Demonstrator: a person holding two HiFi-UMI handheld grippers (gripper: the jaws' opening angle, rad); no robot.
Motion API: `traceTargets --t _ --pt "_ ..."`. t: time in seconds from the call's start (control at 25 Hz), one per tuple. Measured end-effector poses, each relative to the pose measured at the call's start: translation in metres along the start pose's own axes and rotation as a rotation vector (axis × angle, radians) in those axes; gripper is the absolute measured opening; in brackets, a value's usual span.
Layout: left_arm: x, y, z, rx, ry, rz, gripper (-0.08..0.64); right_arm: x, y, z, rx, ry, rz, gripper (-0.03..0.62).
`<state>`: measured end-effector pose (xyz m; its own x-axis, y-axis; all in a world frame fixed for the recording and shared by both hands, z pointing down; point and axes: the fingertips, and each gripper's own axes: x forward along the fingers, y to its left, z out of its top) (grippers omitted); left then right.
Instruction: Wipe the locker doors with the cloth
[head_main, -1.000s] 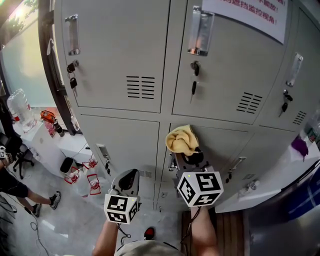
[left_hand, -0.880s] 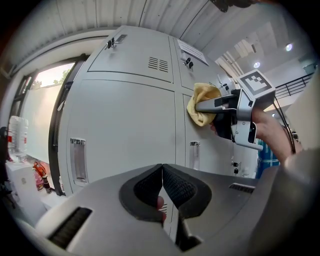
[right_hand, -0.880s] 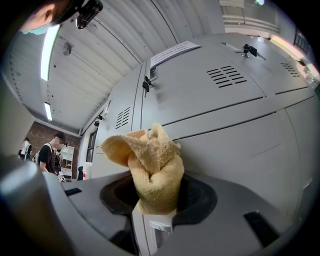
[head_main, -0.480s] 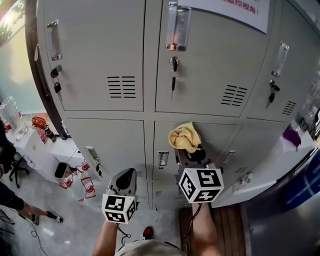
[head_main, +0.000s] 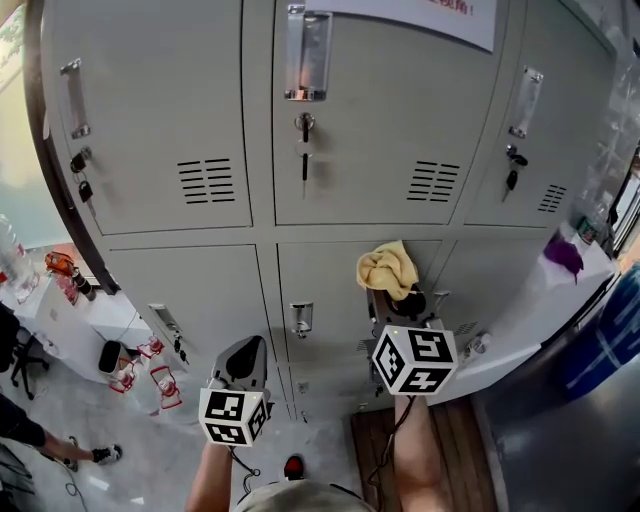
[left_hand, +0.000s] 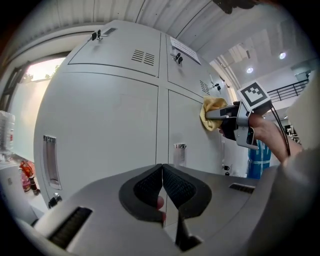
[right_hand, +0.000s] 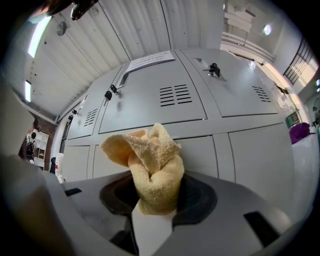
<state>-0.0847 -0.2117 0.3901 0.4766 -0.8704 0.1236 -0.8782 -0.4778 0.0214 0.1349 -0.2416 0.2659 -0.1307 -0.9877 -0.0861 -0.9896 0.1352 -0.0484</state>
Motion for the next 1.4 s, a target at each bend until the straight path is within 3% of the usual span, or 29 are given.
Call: traceTargets --t 0.72,1.08,1.4 --pt "0.013 -0.020 -0.001 0.006 0.010 -0.055 0.023 -0.016 -0.081 0.000 -0.008 0.020 -0.169 0.179" --pt "0.008 -0.019 0.001 0.007 0.007 -0.047 0.023 -0.041 -0.050 0.007 -0.028 -0.026 -0.104 0.179" --pt "-0.001 -0.012 0.004 0.008 -0.002 -0.022 0.023 -0.064 -0.009 -0.011 -0.016 -0.022 -0.012 0.181"
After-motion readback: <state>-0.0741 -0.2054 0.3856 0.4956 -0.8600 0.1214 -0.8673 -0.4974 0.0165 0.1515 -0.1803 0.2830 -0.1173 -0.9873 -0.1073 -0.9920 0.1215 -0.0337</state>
